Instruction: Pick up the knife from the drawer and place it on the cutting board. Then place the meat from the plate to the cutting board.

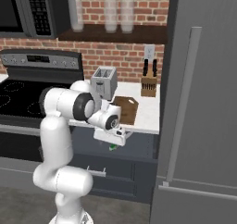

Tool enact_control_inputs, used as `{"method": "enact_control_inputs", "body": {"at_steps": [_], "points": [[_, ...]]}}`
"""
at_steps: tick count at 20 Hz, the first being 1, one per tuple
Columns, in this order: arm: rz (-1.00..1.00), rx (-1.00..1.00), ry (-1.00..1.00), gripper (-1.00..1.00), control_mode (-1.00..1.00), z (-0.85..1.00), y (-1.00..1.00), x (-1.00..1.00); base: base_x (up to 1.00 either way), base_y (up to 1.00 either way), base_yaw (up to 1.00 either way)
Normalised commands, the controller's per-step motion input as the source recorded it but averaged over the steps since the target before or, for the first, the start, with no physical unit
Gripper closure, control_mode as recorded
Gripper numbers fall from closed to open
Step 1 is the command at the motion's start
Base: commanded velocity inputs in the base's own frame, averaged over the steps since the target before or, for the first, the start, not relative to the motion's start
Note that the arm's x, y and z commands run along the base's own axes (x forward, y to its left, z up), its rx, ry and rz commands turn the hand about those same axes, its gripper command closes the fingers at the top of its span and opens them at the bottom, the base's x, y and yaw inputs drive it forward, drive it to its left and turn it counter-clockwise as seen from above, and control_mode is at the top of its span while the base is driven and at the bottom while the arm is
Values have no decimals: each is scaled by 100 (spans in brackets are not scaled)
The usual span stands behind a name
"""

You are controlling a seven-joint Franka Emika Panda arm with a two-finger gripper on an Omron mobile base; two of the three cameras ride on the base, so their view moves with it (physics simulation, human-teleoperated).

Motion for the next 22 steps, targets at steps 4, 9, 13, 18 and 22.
{"method": "enact_control_inputs", "body": {"at_steps": [4,9,13,18,22], "points": [[1,0,0,-100,-100,-59,0,5,0,0,0],[3,1,0,-100,-100,-37,0,1,0,0,0],[5,0,0,-100,-100,-16,0,-20,0,0,0],[1,0,0,-100,-100,0,0,-69,0,0,0],[0,0,7,-100,-100,0,4,-91,0,0,0]]}}
